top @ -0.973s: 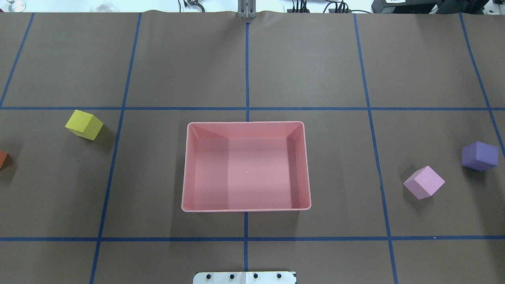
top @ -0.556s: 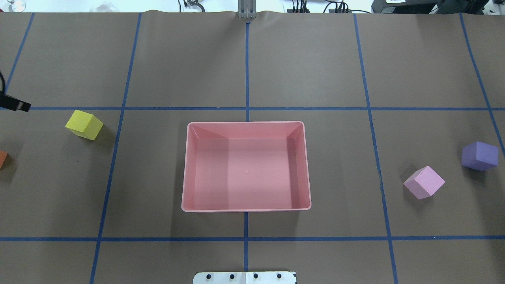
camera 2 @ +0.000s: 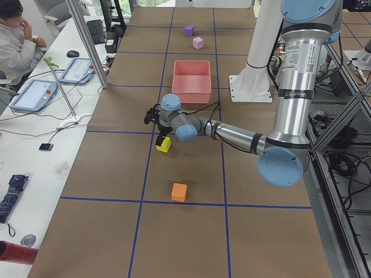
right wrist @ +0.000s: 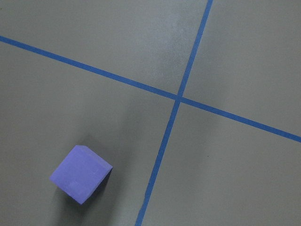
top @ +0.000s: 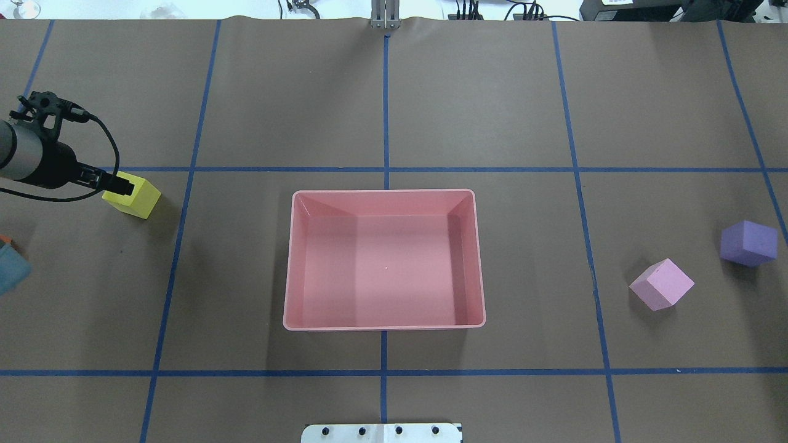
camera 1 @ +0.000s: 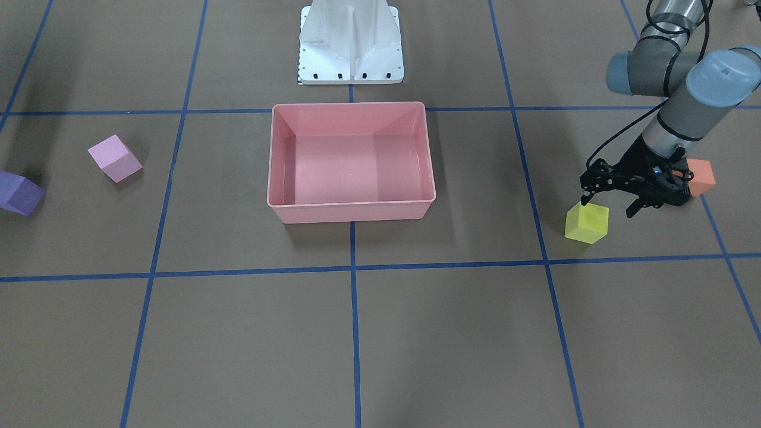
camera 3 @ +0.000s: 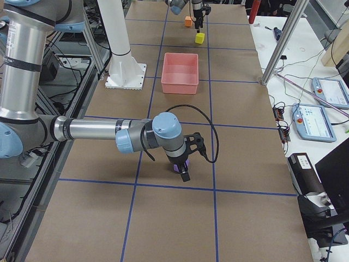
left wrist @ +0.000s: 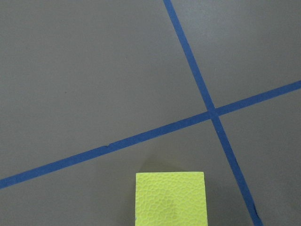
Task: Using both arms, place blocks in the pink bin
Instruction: 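Reach the left gripper to the yellow cube and grasp it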
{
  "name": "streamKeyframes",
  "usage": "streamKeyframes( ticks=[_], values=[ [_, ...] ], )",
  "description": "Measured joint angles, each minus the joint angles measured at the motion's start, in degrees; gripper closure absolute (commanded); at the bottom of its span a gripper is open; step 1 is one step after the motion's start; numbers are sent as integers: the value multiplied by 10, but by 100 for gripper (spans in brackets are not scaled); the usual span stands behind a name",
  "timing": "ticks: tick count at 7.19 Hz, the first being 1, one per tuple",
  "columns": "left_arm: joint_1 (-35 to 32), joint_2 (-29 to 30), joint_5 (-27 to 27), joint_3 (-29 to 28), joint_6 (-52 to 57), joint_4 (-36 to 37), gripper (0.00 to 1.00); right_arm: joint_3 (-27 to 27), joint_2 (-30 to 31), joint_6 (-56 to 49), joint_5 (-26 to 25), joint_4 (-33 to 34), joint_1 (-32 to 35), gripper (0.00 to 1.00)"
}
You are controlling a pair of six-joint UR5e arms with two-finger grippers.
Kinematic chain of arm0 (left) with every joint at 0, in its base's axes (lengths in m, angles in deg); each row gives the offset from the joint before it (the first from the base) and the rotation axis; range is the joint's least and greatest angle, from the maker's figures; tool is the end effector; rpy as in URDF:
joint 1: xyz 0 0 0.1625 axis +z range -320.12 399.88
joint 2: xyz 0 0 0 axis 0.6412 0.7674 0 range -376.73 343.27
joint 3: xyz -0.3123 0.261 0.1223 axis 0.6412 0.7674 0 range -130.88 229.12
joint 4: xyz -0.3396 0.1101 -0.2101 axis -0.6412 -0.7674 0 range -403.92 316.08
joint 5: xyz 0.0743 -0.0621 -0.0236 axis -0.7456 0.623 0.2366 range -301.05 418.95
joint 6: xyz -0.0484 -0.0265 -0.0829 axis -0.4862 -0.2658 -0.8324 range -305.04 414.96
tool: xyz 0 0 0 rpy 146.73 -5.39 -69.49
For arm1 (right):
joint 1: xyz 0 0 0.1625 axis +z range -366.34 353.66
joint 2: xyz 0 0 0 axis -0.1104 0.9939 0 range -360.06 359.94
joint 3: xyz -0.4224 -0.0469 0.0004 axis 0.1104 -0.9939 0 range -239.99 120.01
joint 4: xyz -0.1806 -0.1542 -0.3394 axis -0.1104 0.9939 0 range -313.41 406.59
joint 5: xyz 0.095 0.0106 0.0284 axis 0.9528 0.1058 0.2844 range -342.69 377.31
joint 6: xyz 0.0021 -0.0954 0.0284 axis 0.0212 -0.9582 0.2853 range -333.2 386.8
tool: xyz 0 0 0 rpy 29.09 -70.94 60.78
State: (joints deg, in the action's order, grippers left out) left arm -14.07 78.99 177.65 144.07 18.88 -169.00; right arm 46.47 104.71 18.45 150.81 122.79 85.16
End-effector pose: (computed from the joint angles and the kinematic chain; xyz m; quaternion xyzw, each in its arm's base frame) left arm 0.2604 -0.5029 0.5023 0.1700 0.4062 0.0961 0.8927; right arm 0.0751 -0.3973 0.6048 0.1562 -0.3550 -0.1049 0.9157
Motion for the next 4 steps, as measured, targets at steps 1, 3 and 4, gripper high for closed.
streamKeyframes(
  ticks=[1,3,4],
  values=[
    [7,11,-6,-15,-2,0,0,0,0,0,1,0,0,0],
    [22,20,-11,-29,-4,-1,0,-1,0,0,3,0,0,0],
    [28,21,-16,-36,-3,-1,0,-2,0,0,3,0,0,0]
  ],
)
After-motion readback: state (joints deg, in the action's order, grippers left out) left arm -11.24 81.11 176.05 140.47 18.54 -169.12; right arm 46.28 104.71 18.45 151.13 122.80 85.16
